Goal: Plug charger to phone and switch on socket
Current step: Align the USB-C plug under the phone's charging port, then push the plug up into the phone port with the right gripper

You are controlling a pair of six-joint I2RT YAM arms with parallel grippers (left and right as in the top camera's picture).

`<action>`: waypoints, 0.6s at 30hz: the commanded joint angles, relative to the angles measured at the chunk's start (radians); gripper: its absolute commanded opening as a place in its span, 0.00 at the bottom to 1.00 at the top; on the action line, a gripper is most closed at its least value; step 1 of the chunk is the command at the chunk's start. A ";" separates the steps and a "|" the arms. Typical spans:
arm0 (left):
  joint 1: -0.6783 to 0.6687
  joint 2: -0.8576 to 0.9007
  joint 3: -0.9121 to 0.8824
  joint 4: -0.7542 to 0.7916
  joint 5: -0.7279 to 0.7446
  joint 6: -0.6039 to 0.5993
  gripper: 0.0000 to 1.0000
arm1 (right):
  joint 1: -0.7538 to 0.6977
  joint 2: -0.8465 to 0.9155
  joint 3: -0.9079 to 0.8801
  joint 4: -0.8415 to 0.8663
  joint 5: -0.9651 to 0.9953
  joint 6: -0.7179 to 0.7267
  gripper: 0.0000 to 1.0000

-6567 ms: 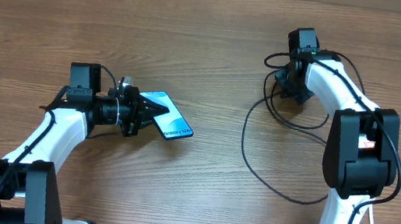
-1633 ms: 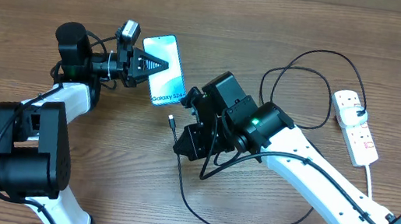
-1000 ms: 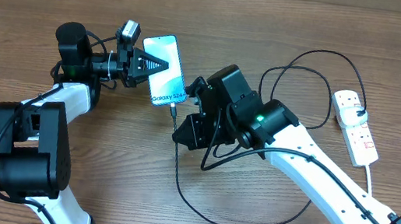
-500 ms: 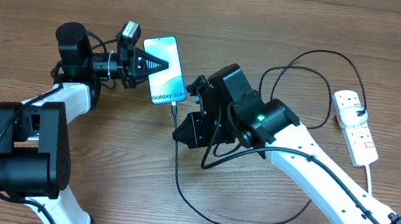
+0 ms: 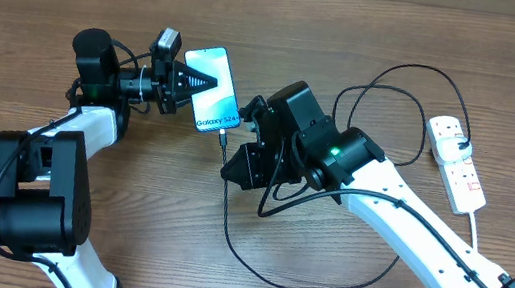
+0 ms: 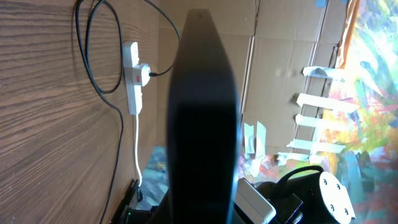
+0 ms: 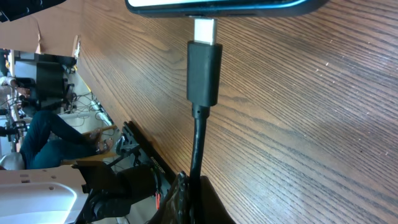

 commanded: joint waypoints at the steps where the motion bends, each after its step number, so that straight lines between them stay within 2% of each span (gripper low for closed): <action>1: -0.014 -0.004 0.029 0.007 0.001 -0.014 0.04 | -0.002 -0.005 0.035 0.008 -0.003 0.002 0.04; 18: -0.016 -0.004 0.029 0.007 -0.020 -0.014 0.04 | -0.002 -0.005 0.035 0.022 -0.004 0.002 0.04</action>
